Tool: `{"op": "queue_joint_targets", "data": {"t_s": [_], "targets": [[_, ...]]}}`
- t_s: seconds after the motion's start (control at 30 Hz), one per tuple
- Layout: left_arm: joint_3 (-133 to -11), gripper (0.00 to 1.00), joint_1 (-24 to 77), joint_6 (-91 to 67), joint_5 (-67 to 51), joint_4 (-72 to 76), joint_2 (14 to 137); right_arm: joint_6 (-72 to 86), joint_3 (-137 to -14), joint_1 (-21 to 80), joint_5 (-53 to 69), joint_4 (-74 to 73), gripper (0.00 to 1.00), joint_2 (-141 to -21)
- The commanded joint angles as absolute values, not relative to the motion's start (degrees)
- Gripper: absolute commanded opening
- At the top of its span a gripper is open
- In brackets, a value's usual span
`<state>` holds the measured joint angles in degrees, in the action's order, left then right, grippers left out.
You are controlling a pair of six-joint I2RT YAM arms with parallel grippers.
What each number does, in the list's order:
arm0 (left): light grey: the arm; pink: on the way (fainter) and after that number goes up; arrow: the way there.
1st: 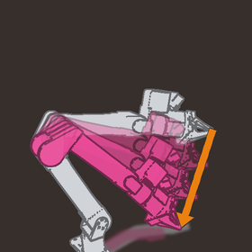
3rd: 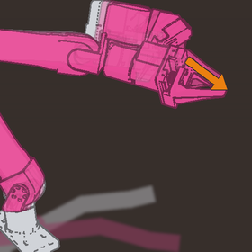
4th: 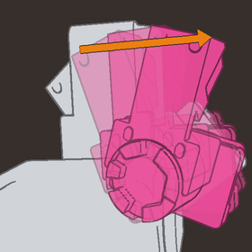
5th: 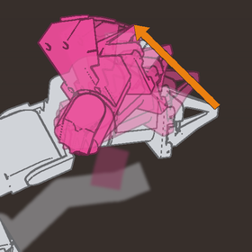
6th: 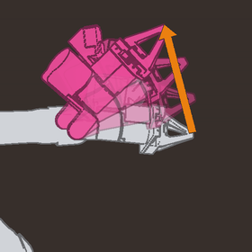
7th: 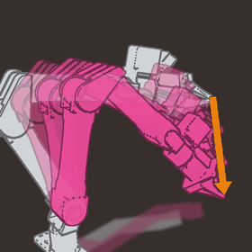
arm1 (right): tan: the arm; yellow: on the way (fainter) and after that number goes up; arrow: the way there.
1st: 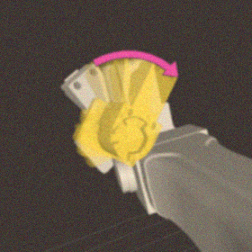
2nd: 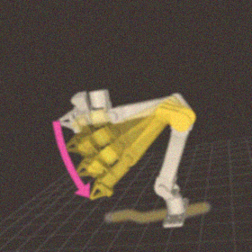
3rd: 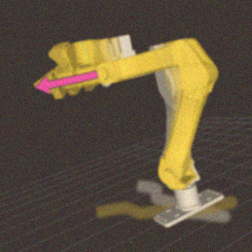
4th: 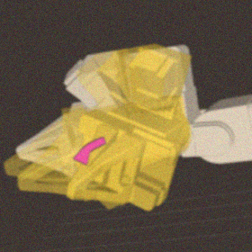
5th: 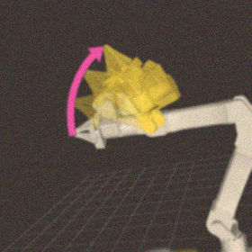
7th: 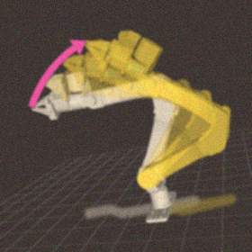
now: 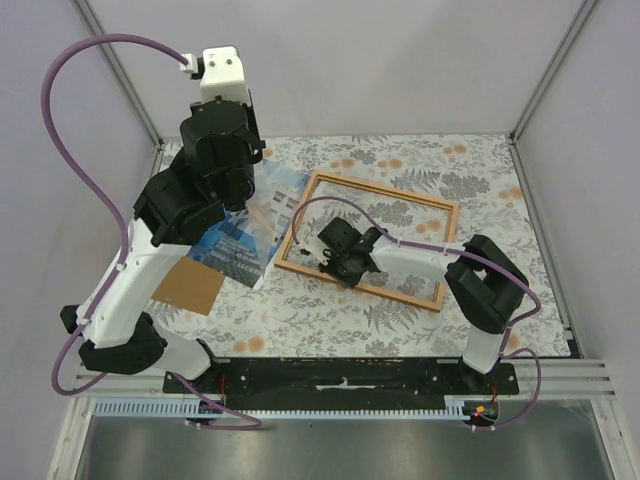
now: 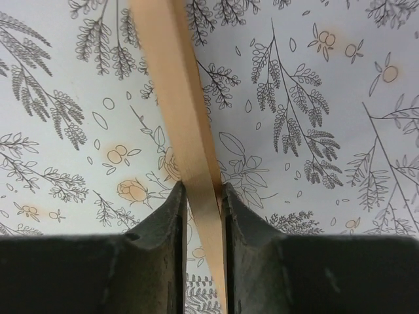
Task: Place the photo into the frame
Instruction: Adjust the frame body at the center of the board.
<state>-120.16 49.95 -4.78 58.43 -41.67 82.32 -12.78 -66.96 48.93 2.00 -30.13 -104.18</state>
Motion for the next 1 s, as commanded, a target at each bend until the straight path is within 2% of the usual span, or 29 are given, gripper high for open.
{"op": "queue_joint_targets", "data": {"t_s": [0.0,0.27,0.4,0.73,0.97], "targets": [[-119.71,0.02,49.75,-4.75,59.5,-37.18,80.25,-11.51,-67.67,50.01,-0.69,-30.06,0.2,-99.32],[-119.36,0.02,49.75,-4.92,59.68,-36.74,80.07,-8.27,-72.58,50.89,-4.74,-32.42,0.12,-97.02],[-119.36,0.02,49.75,-5.27,59.5,-36.74,80.25,-2.13,-85.31,50.89,-9.92,-40.85,0.03,-105.97],[-119.97,0.02,49.75,-3.34,61.96,-36.74,79.02,20.63,-116.16,50.28,-16.87,-57.99,0.0,-127.07],[-119.18,0.02,49.75,-3.34,62.93,-36.65,77.78,35.75,-127.43,46.85,-12.84,-61.79,0.0,-135.08]]}}
